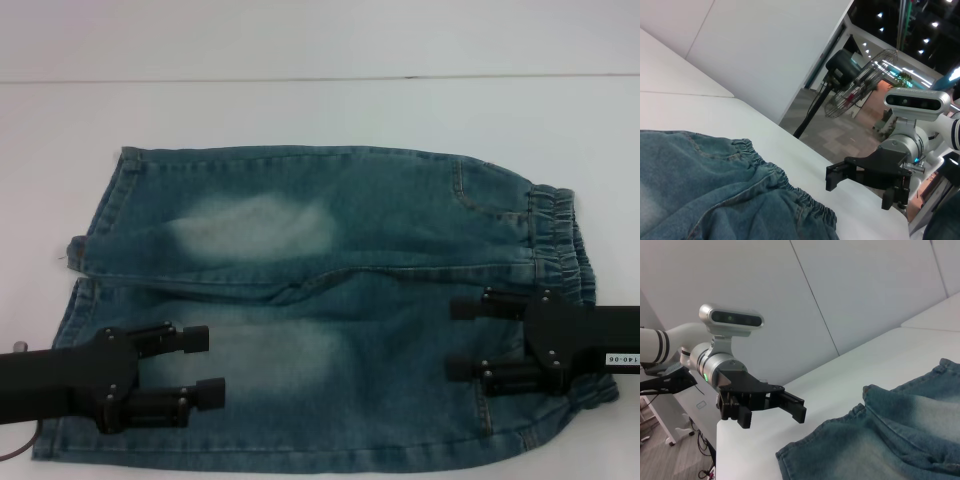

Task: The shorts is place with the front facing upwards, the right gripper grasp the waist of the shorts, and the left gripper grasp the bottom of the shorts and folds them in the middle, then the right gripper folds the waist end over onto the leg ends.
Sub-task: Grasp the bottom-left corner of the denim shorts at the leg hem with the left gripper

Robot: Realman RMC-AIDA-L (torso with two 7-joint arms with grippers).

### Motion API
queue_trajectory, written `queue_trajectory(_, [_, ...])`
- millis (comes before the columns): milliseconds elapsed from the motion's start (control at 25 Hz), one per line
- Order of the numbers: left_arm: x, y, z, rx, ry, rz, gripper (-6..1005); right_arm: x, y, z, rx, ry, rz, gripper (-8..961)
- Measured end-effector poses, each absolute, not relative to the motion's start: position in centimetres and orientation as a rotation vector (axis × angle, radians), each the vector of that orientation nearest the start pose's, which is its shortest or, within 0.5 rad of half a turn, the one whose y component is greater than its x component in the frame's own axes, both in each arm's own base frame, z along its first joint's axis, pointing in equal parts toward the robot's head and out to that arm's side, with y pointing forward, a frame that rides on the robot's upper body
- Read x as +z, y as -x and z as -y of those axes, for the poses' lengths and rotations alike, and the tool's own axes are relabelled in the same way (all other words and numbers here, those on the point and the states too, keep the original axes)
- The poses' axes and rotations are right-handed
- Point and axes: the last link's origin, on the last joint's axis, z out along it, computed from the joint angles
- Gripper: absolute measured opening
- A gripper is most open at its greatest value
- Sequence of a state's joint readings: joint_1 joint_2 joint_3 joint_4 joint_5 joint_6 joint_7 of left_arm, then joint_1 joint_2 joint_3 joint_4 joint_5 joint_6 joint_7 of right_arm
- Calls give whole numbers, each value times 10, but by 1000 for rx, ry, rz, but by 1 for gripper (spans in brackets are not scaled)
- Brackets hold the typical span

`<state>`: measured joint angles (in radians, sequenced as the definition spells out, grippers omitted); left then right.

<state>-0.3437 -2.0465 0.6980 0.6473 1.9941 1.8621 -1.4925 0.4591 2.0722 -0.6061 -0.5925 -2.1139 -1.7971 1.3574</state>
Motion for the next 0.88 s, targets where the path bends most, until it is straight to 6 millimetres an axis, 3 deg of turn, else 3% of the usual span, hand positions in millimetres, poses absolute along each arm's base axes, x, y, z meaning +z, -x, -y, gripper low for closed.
queue_trajectory(880, [13, 295, -246, -898, 2830, 975, 878, -6, -280, -273, 831, 2878, -767, 897])
